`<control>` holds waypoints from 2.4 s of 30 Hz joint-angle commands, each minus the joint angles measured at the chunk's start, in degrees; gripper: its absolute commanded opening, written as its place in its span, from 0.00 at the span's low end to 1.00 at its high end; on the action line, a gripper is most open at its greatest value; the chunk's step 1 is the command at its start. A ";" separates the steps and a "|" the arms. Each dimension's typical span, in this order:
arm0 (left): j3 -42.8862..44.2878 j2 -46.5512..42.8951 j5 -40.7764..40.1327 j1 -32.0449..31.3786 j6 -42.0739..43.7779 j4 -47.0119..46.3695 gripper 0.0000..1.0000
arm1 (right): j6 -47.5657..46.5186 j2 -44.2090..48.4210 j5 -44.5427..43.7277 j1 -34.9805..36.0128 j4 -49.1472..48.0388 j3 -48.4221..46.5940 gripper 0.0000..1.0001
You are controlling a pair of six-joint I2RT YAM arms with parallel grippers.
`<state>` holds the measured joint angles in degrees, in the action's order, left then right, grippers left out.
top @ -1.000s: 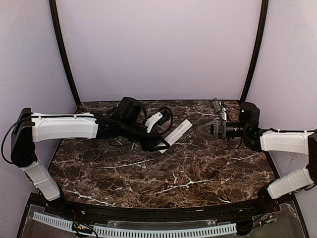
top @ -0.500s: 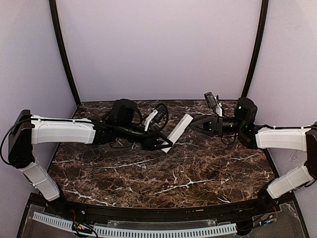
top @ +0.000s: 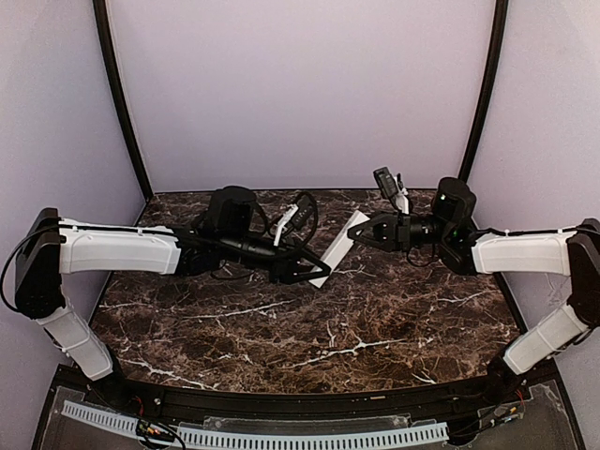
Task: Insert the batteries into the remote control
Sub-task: Pass from the left arm to the right, then place the remote control at the center of the board.
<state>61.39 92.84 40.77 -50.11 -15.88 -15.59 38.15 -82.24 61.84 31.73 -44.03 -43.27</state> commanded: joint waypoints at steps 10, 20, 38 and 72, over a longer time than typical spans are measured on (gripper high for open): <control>-2.14 -3.05 -2.62 1.02 -0.57 -0.55 0.51 | -3.46 0.35 0.21 0.57 9.09 -4.55 0.03; -8.06 -12.14 -16.01 6.21 -1.35 3.26 0.98 | -22.35 -0.33 -17.37 0.62 62.24 -20.15 0.00; -19.65 -15.07 -23.04 7.99 -6.24 -3.53 0.98 | -26.26 -17.97 -41.73 8.35 97.79 -42.08 0.00; -27.01 -14.01 -26.75 11.67 -7.52 -9.19 0.99 | -27.76 -58.74 -51.37 18.46 120.67 -82.81 0.06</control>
<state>35.29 79.05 14.31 -38.83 -23.38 -22.83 9.08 -136.90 11.68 49.87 77.17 -124.16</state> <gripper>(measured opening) 0.986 0.277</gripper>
